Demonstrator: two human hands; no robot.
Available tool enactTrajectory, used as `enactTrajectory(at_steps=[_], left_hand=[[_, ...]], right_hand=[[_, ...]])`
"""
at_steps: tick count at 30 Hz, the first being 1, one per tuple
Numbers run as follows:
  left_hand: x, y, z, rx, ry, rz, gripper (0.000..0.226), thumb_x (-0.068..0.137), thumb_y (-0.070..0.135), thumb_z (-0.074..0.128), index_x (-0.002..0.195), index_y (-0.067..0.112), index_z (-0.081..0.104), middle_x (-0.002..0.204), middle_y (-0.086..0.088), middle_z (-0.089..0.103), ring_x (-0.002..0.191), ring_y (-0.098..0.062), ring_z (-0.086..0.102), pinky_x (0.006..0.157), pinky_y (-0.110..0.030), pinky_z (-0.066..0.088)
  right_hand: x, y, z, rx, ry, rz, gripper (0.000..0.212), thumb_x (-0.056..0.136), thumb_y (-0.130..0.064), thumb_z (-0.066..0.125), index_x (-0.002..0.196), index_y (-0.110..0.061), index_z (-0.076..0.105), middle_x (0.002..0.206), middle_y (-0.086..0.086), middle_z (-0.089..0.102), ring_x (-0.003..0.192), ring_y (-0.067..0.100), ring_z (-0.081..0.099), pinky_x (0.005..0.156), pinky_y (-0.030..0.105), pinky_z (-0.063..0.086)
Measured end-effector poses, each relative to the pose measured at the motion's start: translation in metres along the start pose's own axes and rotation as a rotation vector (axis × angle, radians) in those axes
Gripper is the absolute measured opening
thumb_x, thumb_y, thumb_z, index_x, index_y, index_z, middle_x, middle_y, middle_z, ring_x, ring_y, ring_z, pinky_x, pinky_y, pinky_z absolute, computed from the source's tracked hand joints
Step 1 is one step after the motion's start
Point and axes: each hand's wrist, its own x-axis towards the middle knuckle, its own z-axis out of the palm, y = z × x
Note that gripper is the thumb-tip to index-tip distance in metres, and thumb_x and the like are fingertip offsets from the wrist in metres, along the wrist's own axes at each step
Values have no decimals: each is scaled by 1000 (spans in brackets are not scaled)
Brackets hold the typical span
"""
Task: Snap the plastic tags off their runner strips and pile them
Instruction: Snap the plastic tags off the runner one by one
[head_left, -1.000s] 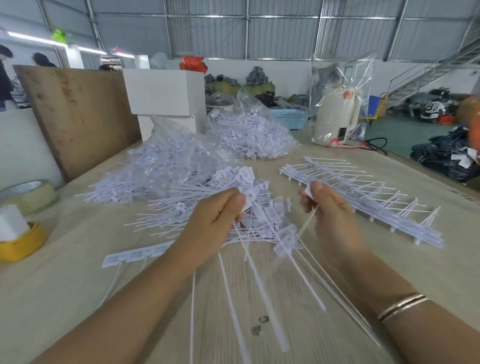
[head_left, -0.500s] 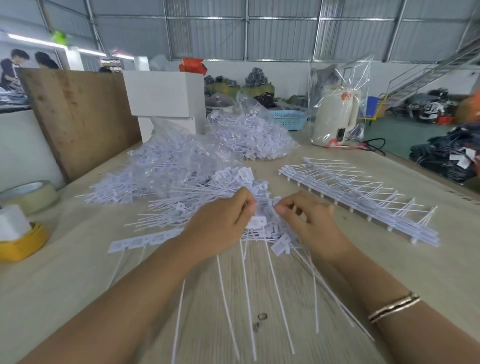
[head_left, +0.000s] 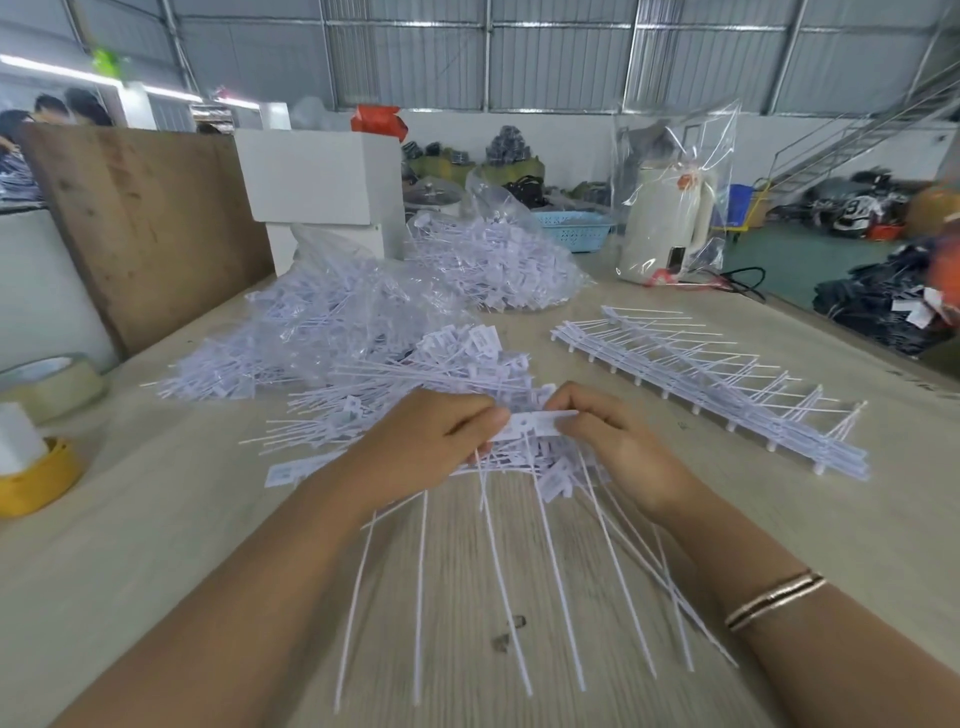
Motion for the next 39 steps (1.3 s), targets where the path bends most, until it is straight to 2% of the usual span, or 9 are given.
enactTrajectory(at_steps=[3,9,14,16,19,24,29,34,39], left_hand=[[1,-1,4,19,4,52,31,92,49,39,65,39,51,53,12,47,49,-4,43,52,-19,32],[2,6,9,-118,152,101,35,92,43,39,70,19,51,55,-2,47,49,-4,39,50,-17,29],[0,8,3,-251,302,61,33,87,50,37,71,25,52,61,-5,51,56,-9,44,55,-17,34],[-2,4,-5,-253,335,32,40,87,51,37,73,18,54,65,-11,55,52,-5,43,51,-13,33],[-5,1,-9,-186,279,42,33,91,45,39,63,32,49,52,14,53,46,0,42,50,-13,36],[-4,-1,-1,36,150,14,25,93,44,46,74,28,46,53,8,41,47,-6,35,55,-30,33],[-3,3,11,157,82,-11,22,92,50,41,85,29,41,55,8,44,48,-6,40,51,-27,30],[0,9,14,160,38,-34,16,97,43,32,88,33,39,65,7,57,59,-8,54,56,-32,40],[-2,1,2,180,34,-28,37,95,46,38,72,22,54,67,2,54,63,-15,53,65,-37,43]], right_hand=[[0,0,2,-20,-31,11,19,88,-16,58,70,-11,60,70,0,56,70,13,52,73,32,40],[-1,-6,11,200,85,-79,31,93,-10,51,66,-20,62,59,-15,56,59,-2,53,60,6,41],[2,-3,-2,300,377,-59,31,94,-19,51,64,-21,59,63,-4,51,62,9,48,72,25,38],[-1,0,-15,207,337,-81,30,91,-20,53,62,-21,59,63,-4,51,63,10,49,72,22,39],[-1,3,-13,-45,153,-44,36,91,-7,53,61,-24,62,64,-12,55,66,2,53,72,21,39],[6,7,-6,-799,60,-2,10,89,-32,57,86,-37,64,89,-22,48,99,4,44,74,31,13],[1,-3,6,-449,121,-54,24,91,-38,41,82,-52,58,91,-16,54,101,5,46,84,28,20],[2,-7,12,-369,35,-121,26,94,-15,54,70,-14,62,72,0,53,78,17,48,76,21,32],[0,-12,8,-130,109,-40,30,94,-7,50,67,-19,55,70,-5,48,71,8,44,70,21,32]])
